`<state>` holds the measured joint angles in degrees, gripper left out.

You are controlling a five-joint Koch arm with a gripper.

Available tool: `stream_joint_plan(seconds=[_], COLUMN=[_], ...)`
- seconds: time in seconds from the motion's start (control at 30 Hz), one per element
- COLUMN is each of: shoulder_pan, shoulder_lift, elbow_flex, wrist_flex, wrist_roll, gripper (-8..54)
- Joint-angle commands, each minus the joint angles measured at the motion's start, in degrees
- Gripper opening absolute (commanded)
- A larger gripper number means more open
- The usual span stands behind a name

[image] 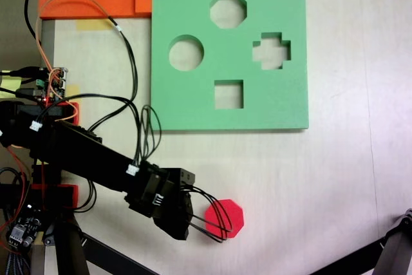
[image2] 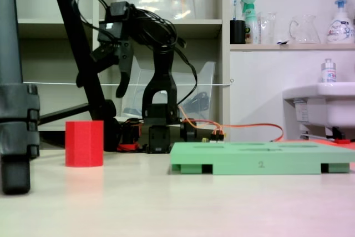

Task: Put the octagonal pillar block into the corresponding hole

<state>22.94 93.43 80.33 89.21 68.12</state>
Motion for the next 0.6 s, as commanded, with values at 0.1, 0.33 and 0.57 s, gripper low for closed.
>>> stream_joint_plan(seconds=[0.1, 0.33, 0.57], shoulder_pan=[0.97, -0.26, -2.81], shoulder_lift=[-7.29, -15.91, -21.71], elbow_flex=[-7.82, -11.69, -14.85], wrist_flex=[1.85, -1.67, -3.60], wrist_roll=[0.00, -0.97, 0.53], gripper=[52.2, 52.2, 52.2])
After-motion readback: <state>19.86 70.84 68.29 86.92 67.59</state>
